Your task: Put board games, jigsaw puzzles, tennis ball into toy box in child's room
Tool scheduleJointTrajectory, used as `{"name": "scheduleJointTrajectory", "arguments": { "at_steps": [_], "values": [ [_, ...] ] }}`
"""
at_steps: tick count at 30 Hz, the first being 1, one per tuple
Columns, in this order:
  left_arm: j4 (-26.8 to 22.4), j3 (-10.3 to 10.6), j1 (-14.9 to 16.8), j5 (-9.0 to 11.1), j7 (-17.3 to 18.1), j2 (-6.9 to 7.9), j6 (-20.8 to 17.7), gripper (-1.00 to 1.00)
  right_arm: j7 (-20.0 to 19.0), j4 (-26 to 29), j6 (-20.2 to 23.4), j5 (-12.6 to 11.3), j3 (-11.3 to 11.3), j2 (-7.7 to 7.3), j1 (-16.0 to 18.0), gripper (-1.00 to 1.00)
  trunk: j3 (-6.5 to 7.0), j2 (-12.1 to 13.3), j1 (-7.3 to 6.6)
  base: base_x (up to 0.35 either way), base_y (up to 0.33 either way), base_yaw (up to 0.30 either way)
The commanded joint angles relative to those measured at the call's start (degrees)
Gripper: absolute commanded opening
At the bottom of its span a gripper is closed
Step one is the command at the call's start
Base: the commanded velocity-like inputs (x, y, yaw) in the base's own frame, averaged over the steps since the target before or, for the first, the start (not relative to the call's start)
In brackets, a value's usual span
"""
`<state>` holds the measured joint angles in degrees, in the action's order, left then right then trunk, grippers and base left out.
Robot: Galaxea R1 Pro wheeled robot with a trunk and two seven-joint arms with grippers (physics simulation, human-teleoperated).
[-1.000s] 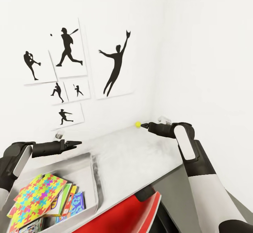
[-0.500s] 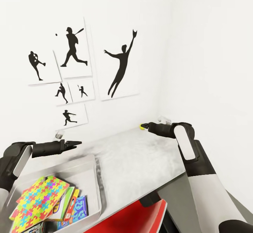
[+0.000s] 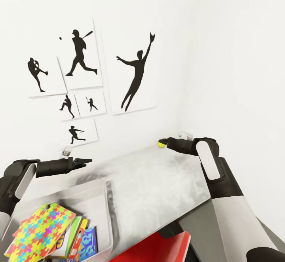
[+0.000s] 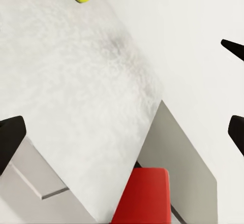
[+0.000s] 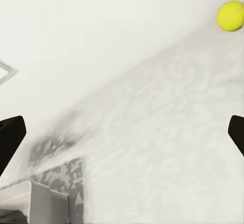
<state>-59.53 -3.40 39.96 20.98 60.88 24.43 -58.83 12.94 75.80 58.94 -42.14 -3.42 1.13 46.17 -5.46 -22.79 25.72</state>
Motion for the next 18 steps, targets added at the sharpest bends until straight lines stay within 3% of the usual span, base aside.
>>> {"name": "scheduleJointTrajectory", "arguments": {
  "at_steps": [1,18],
  "values": [
    [0.0,-0.02,0.05,-0.06,0.21,0.01,-0.23,1.0,0.6,0.04,0.14,-0.57,-0.01,0.01,0.06,1.0,-0.13,-0.13,0.06,0.174,0.0,0.0],
    [-0.19,0.02,-0.3,0.23,0.54,-0.33,-0.56,1.0,0.24,0.38,-0.21,-0.3,-0.34,0.09,-0.27,1.0,-0.13,-0.13,0.06,0.026,0.0,0.0]
  ]
}}
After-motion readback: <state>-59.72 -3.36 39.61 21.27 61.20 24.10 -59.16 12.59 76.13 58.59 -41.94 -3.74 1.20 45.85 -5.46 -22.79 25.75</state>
